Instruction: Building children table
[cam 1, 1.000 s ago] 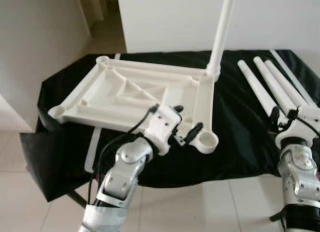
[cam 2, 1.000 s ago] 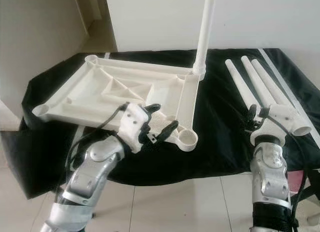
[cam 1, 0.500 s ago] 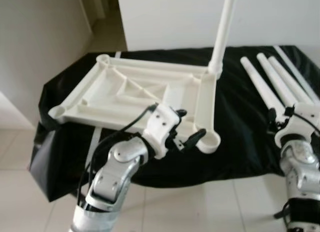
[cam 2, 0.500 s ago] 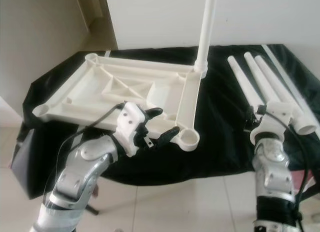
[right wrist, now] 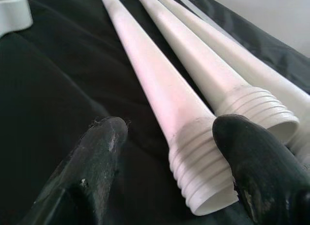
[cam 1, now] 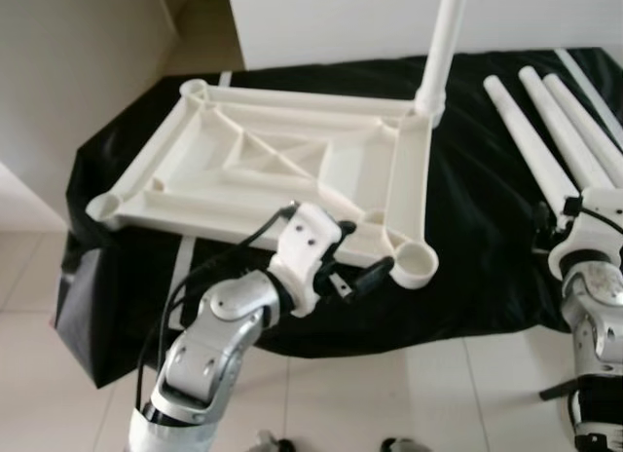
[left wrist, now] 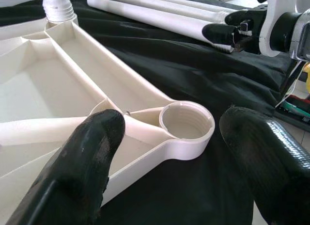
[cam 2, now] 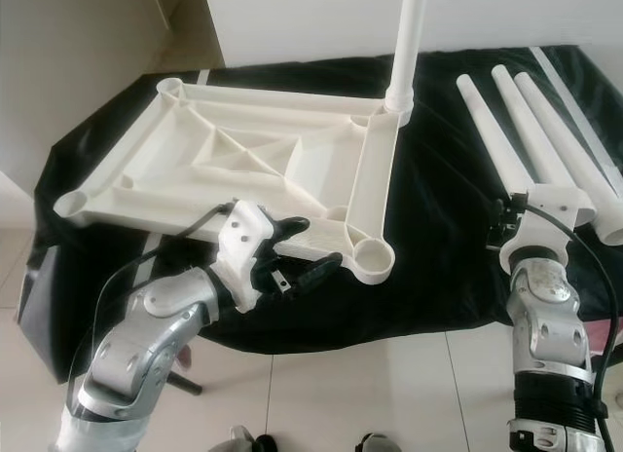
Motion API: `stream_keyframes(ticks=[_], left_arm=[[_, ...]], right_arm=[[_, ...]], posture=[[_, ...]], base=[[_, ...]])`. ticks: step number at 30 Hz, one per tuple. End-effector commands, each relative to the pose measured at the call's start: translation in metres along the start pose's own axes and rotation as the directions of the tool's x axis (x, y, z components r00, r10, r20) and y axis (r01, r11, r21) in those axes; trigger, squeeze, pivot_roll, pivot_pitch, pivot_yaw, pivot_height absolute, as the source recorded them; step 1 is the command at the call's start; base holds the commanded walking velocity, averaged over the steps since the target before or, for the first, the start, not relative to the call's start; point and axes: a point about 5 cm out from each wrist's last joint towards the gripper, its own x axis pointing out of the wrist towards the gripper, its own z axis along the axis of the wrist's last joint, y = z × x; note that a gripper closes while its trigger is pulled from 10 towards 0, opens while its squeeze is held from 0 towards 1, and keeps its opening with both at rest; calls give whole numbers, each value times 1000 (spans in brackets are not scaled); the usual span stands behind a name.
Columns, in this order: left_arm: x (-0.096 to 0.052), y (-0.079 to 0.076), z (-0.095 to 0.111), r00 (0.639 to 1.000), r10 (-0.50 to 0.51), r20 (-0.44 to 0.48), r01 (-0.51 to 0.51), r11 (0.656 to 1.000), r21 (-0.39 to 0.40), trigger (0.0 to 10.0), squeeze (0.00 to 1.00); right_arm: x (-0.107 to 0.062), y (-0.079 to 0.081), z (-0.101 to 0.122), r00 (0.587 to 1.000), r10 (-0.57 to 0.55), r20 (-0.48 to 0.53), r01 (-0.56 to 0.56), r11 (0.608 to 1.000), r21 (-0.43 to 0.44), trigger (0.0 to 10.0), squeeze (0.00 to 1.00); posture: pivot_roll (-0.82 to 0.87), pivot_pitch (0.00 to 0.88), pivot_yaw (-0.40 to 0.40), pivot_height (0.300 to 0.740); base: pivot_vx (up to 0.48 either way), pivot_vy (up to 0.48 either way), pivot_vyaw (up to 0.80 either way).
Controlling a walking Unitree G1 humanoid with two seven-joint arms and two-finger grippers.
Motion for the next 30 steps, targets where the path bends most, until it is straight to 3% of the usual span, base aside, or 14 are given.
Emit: stream_keyframes(ticks=[1,13,17,20,23,30], left_arm=[[-5,0,-1,1000,24,-12,-24,999,-23,10000,0],[-8,-2,1,999,36,-21,-37,998,-50,10000,0],[-8,-2,3,999,39,-21,-40,998,-57,10000,0],[-8,-6,5,999,35,-22,-36,997,-75,10000,0],[-7,-9,6,999,29,-20,-30,996,-85,10000,0],[-5,-13,8,1000,22,-9,-23,993,-112,10000,0]], right_arm=[[0,-4,-3,999,-38,-30,37,999,-21,10000,0],[3,-18,-6,980,-181,-80,176,982,-67,10000,0],[4,-20,-9,974,-189,-128,187,982,-21,10000,0],[8,-24,-6,973,-142,-180,162,982,100,10000,0],[12,-27,-2,973,-108,-203,141,977,159,10000,0],[20,-31,7,978,-18,-208,56,982,180,10000,0]], posture=[[8,217,92,740],[20,229,95,740],[26,234,97,740],[27,238,101,740],[28,240,101,740],[26,241,99,740]], base=[[0,0,0],[0,0,0],[0,0,0],[0,0,0],[0,0,0],[0,0,0]])
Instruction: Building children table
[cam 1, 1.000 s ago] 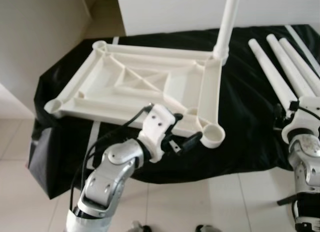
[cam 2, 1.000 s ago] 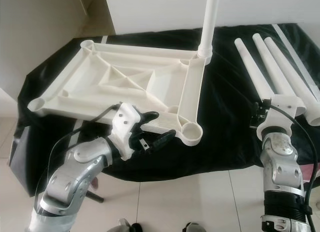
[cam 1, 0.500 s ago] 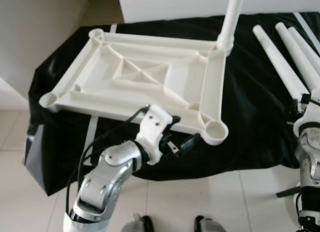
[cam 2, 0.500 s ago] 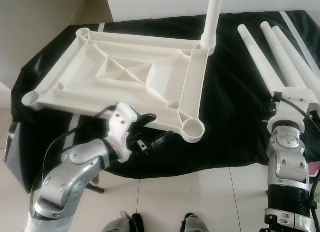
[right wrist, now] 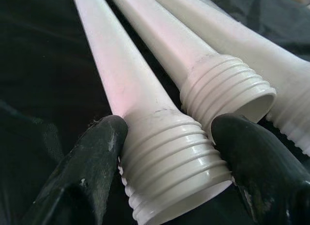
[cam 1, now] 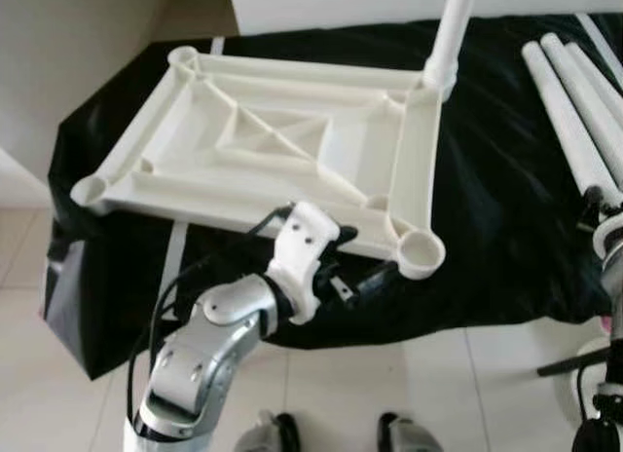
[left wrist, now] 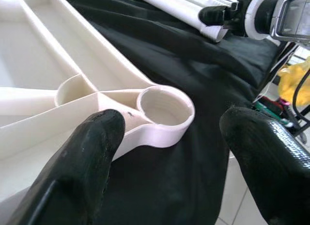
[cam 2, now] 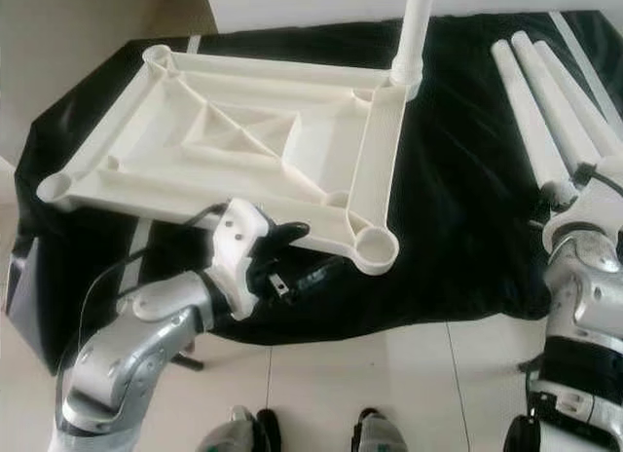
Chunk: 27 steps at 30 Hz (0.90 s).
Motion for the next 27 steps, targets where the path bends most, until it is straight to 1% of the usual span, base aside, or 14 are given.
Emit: stream_keyframes(ticks=[1,6,7,8,12,16,18,19,20,21,22,23,24,27], left_arm=[[-1,0,-1,997,76,-4,-76,997,-17,10000,0],[0,-3,1,997,75,1,-75,997,-23,10000,0],[0,-3,1,997,75,1,-75,997,-23,10000,0],[1,-4,2,997,75,0,-75,997,-18,10000,0],[2,-4,2,997,78,1,-78,997,-18,10000,0],[2,-3,3,996,88,4,-88,996,-26,10000,0],[3,-3,4,996,88,4,-88,996,-27,10000,0],[4,-4,4,996,87,3,-87,996,-29,10000,0],[4,-4,4,996,86,4,-86,996,-30,10000,0],[4,-4,4,996,86,4,-86,996,-30,10000,0],[5,-4,4,996,85,5,-85,996,-32,10000,0],[5,-4,4,996,85,5,-85,996,-32,10000,0],[6,-4,4,996,86,7,-85,996,-35,10000,0],[10,-5,4,996,92,17,-92,995,-40,10000,0]], right_arm=[[3,4,-17,992,70,-105,-70,998,6,10000,0],[4,9,-18,979,154,-134,-157,988,-14,10000,0],[4,9,-18,979,154,-134,-157,988,-14,10000,0],[3,12,-24,969,184,-166,-190,981,-23,10000,0],[2,14,-30,961,201,-191,-207,978,-13,10000,0],[-4,19,-46,936,253,-246,-261,965,3,10000,0],[-4,19,-47,932,260,-251,-267,964,7,10000,0],[-5,20,-48,925,288,-249,-298,954,-2,0,0],[-8,23,-48,914,322,-245,-335,942,-12,0,0],[-8,23,-48,914,322,-245,-335,942,-12,0,0],[-10,28,-47,900,370,-231,-386,922,-30,0,0],[-10,28,-47,900,370,-231,-386,922,-30,0,0],[-12,30,-46,890,400,-218,-418,908,-41,0,0],[-15,40,-34,870,480,-115,-491,866,-93,0,0]], posture=[[24,241,98,740],[24,243,92,740],[24,243,92,740],[26,242,88,740],[28,242,87,740],[27,243,86,740],[27,243,86,740],[23,241,86,740],[22,242,85,740],[22,242,85,740],[20,242,83,740],[20,242,83,740],[16,242,78,740],[8,232,63,740]], base=[[0,0,0],[0,0,0],[0,0,0],[0,0,0],[0,0,0],[0,0,0],[0,0,0],[0,0,0],[0,0,0],[0,0,0],[0,0,0],[0,0,0],[0,0,0],[0,0,0]])
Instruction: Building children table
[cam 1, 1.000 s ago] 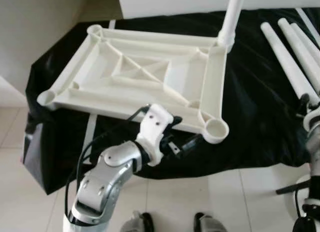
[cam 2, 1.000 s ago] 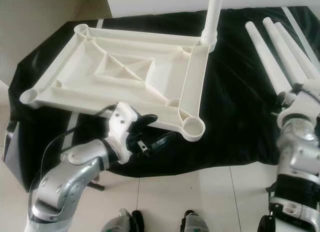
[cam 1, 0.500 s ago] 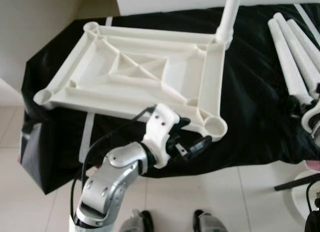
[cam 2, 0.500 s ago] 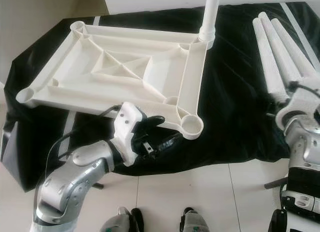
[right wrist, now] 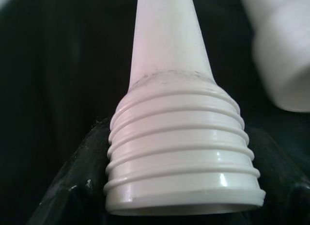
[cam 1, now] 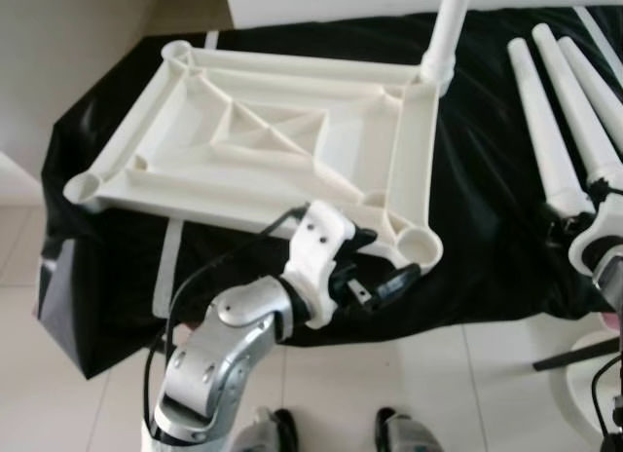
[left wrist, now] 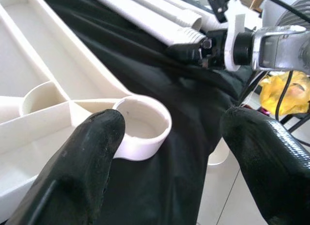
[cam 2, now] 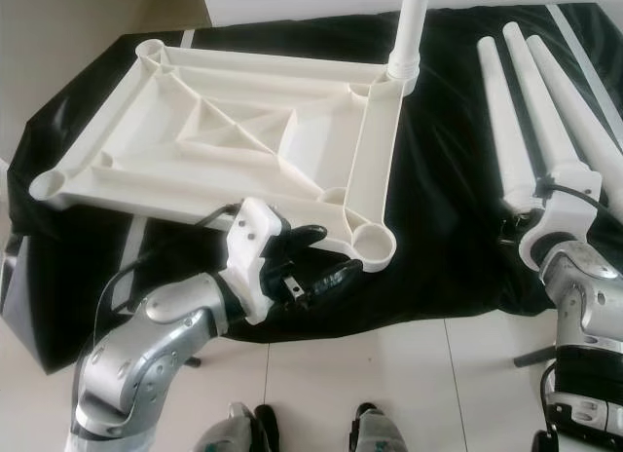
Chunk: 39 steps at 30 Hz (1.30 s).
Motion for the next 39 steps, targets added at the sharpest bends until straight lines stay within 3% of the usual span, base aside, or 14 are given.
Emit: stream_keyframes(ticks=[1,5,6,7,20,26,29,32,36,39], left_arm=[[2,5,-2,992,125,-7,-125,992,-1,10000,0],[4,5,-1,991,130,1,-130,991,-6,10000,0],[5,5,-1,991,133,4,-132,991,-5,10000,0],[6,5,-1,991,134,7,-134,991,-4,10000,0],[18,12,2,990,136,45,-137,990,20,10000,0],[21,18,4,990,126,61,-130,990,56,10000,0],[22,31,7,990,124,68,-132,982,136,10000,0],[21,36,8,989,131,72,-141,979,150,10000,0],[21,40,10,987,137,83,-148,977,150,10000,0],[24,39,11,987,128,96,-142,979,148,10000,0]], right_arm=[[1,18,-1,993,106,44,-105,994,-22,0,0],[3,19,9,990,100,104,-98,995,-29,275,0],[3,20,12,987,98,125,-94,995,-32,2157,0],[3,20,16,985,92,148,-88,995,-36,10000,0],[-9,25,36,945,-27,326,30,1000,-4,10000,0],[-16,33,29,941,-67,332,59,998,35,10000,0],[-27,47,11,946,-143,290,110,986,126,10000,0],[-30,52,3,948,-176,265,134,976,172,10000,0],[-35,53,0,933,-248,260,198,959,204,10000,0],[-42,44,2,883,-384,271,330,917,224,10000,0]], posture=[[8,232,63,740],[6,225,51,740],[5,223,48,740],[2,215,39,740],[-43,156,21,740],[-58,133,15,740],[-69,113,13,740],[-79,107,17,740],[-87,102,22,740],[-112,98,35,740]], base=[[0,0,0],[0,0,0],[0,0,0],[0,0,0],[0,0,0],[0,0,0],[0,0,0],[0,0,0],[0,0,0],[0,0,0]])
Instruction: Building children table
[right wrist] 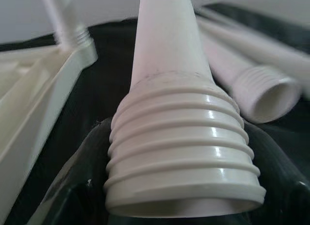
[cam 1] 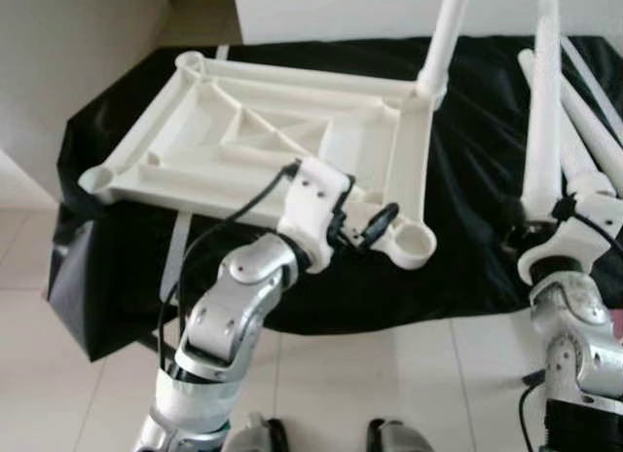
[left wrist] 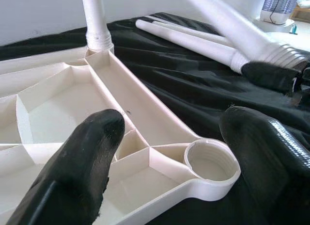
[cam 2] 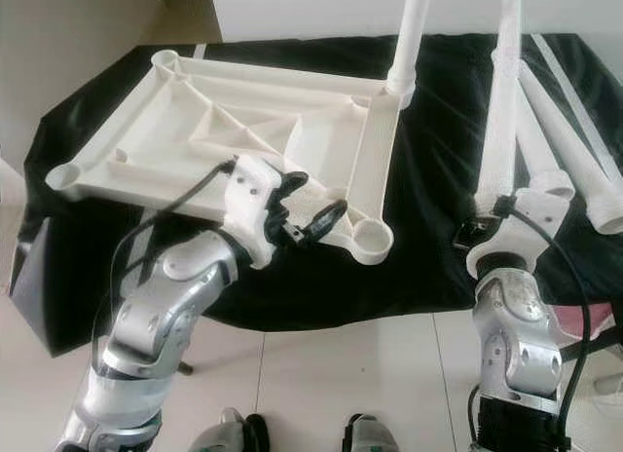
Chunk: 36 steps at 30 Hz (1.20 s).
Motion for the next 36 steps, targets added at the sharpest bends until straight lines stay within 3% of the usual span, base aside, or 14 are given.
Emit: stream_keyframes(ticks=[1,4,6,9,12,13,14,20,22,24,29,36], left_arm=[[1,-4,1,998,-65,15,66,998,-3,10000,0],[5,-8,1,996,-81,33,81,997,-16,10000,0],[5,-9,0,996,-85,37,85,996,-18,10000,0],[6,-10,-1,995,-89,39,90,996,-26,10000,0],[5,-10,-1,995,-89,40,90,996,-29,10000,0],[5,-10,-2,995,-87,39,89,995,-35,10000,0],[5,-10,-2,996,-85,38,87,995,-40,10000,0],[5,-11,-2,996,-84,41,86,995,-50,10000,0],[5,-11,-2,996,-84,41,86,995,-50,10000,0],[5,-11,-2,996,-83,43,85,995,-53,10000,0],[5,-9,-2,996,-79,43,81,995,-55,10000,0],[4,-8,-2,996,-75,44,77,996,-53,10000,0]], right_arm=[[-2,-8,6,997,-60,39,61,998,-8,10000,0],[-9,-25,12,978,-192,78,197,979,-60,10000,0],[-11,-30,13,971,-225,80,231,971,-68,10000,0],[-20,-53,14,925,-373,76,379,921,-93,10000,0],[-23,-61,14,905,-420,70,426,900,-95,10000,0],[-27,-68,12,883,-464,66,469,877,-107,10000,0],[-35,-80,6,837,-546,40,547,830,-113,10000,0],[-45,-94,-2,781,-625,-4,618,773,-147,10000,0],[-45,-94,-2,781,-625,-4,618,773,-147,10000,0],[-49,-103,-8,750,-659,-48,645,746,-166,10000,0],[-49,-114,-17,737,-663,-129,639,747,-184,10000,0],[-48,-116,-31,753,-607,-254,571,795,-206,10000,0]], posture=[[-112,98,35,740],[-129,112,40,740],[-129,112,40,740],[-137,132,40,740],[-141,142,39,740],[-142,146,39,740],[-145,152,38,740],[-149,159,40,740],[-149,159,40,740],[-150,159,42,740],[-150,161,44,740],[-142,161,45,740]], base=[[0,0,0],[0,0,0],[0,0,0],[0,0,0],[0,0,0],[0,0,0],[0,0,0],[0,0,0],[0,0,0],[0,0,0],[0,0,0],[0,0,0]])
